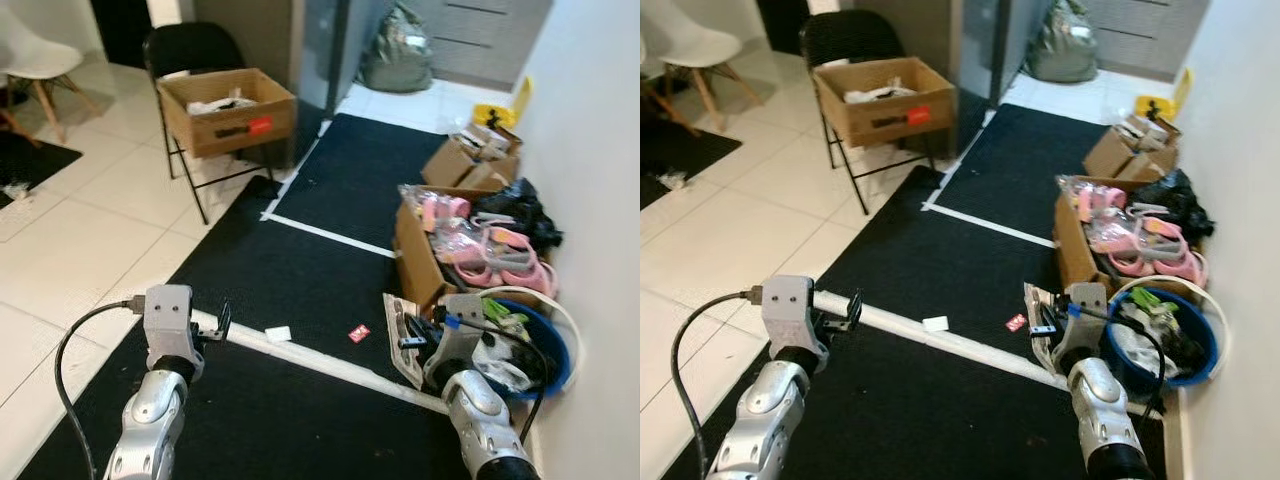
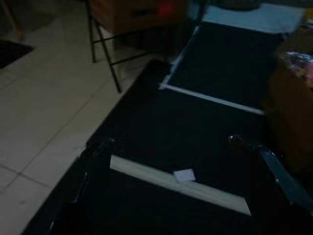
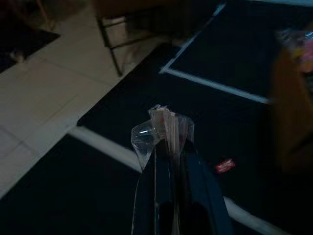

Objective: Picking trash to rubbish bin

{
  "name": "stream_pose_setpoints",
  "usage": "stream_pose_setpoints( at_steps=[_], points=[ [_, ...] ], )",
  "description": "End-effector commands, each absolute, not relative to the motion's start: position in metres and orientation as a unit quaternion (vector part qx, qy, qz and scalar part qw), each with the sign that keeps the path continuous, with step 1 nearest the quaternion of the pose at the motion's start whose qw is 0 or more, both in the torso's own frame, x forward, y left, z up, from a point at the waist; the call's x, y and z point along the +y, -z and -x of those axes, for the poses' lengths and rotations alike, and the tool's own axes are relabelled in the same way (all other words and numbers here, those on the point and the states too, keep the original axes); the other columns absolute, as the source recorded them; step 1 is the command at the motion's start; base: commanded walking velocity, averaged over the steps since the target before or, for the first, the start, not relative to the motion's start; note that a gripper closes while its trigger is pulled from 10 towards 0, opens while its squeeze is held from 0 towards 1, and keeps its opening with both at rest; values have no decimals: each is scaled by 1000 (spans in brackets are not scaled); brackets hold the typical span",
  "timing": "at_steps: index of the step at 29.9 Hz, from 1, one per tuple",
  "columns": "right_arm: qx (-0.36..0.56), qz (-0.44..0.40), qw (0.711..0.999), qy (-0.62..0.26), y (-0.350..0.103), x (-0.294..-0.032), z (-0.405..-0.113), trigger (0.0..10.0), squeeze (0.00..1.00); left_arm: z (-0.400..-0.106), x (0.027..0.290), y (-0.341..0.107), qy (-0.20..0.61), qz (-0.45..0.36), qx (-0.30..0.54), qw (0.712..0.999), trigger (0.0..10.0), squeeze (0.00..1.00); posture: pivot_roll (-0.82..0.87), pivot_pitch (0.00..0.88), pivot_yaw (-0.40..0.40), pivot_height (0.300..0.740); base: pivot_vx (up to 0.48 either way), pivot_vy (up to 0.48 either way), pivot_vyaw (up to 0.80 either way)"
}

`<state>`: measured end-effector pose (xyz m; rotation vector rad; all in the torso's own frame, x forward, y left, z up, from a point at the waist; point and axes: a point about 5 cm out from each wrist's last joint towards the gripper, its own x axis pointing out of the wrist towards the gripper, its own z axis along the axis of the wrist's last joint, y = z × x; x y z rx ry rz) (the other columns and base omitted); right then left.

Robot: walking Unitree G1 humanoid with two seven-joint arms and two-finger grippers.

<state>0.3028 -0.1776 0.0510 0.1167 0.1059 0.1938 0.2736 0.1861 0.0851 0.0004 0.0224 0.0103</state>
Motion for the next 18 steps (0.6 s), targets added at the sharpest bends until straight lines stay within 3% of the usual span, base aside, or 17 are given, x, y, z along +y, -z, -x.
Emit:
stream_pose_setpoints(
  at_steps=[1,18],
  points=[
    [60,-51,993,-83,-48,-187,-300,10000,0,-273,182,-83,1,2,15,1000,10000,0,47,93,-33,740,334,0,0],
    [58,-47,994,-81,-47,-187,-299,10000,0,-274,181,-82,7,3,17,1000,10000,0,44,100,-34,740,348,0,0]
  ],
)
